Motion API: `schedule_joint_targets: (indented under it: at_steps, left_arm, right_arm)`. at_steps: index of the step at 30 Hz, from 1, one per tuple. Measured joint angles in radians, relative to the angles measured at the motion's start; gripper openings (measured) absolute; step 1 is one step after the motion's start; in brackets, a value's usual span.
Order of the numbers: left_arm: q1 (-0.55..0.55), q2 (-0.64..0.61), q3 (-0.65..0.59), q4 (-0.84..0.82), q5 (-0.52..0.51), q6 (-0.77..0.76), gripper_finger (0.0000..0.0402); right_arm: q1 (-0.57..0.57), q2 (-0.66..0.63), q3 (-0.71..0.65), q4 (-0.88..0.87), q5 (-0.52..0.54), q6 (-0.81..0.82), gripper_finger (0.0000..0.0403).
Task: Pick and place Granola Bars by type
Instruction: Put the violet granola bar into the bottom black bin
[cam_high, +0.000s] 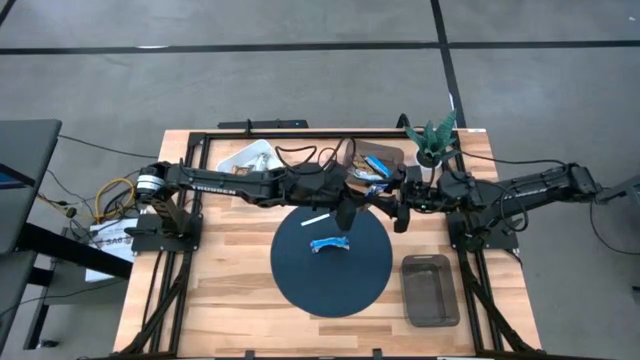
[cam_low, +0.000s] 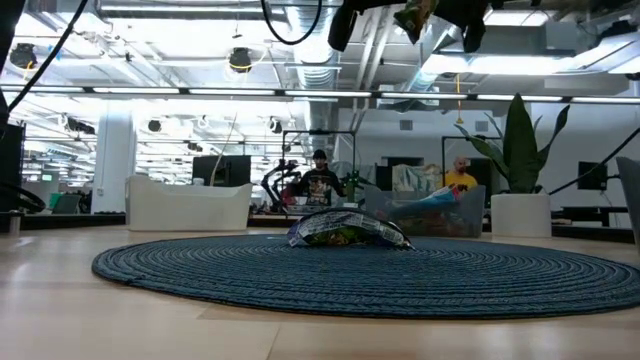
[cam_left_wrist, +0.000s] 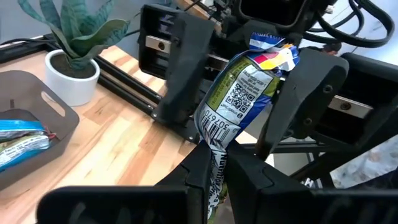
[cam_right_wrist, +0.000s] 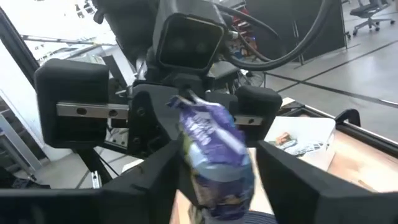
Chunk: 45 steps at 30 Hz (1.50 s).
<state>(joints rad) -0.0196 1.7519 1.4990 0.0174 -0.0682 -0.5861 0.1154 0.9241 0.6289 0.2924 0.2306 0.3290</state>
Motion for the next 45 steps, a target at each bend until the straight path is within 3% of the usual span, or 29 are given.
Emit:
schedule_joint_targets:
  at_steps: [7,12,16,20,28,35,45]
  left_arm:
    - [0.0,0.0,0.0,-0.004,-0.023,0.003,0.0028]
    - [0.0,0.0,0.0,-0.007,-0.021,0.004,0.0029]
    - [0.0,0.0,0.0,-0.007,-0.016,-0.006,0.0058]
    - [0.012,0.002,0.0,-0.008,-0.005,-0.055,0.0115]
    - [0.045,0.001,0.001,-0.122,0.057,-0.008,0.0205]
    - [0.061,0.001,0.001,-0.163,0.062,0.023,0.0214]
    - [0.084,0.001,0.001,-0.165,0.13,0.045,0.0215]
  right_arm:
    - [0.0,-0.01,0.0,-0.003,0.001,0.0,0.009]
    - [0.0,-0.01,0.0,-0.007,0.003,0.0,0.0044]
    - [0.0,-0.011,0.0,-0.013,-0.018,0.0,0.0041]
    - [0.016,-0.041,0.001,-0.073,-0.042,0.011,0.0045]
    - [0.079,-0.209,0.0,-0.309,-0.094,0.113,0.0033]
    - [0.212,-0.325,0.0,-0.59,-0.23,0.388,0.004]
    - [0.421,-0.355,0.0,-0.89,-0.386,0.717,0.0036]
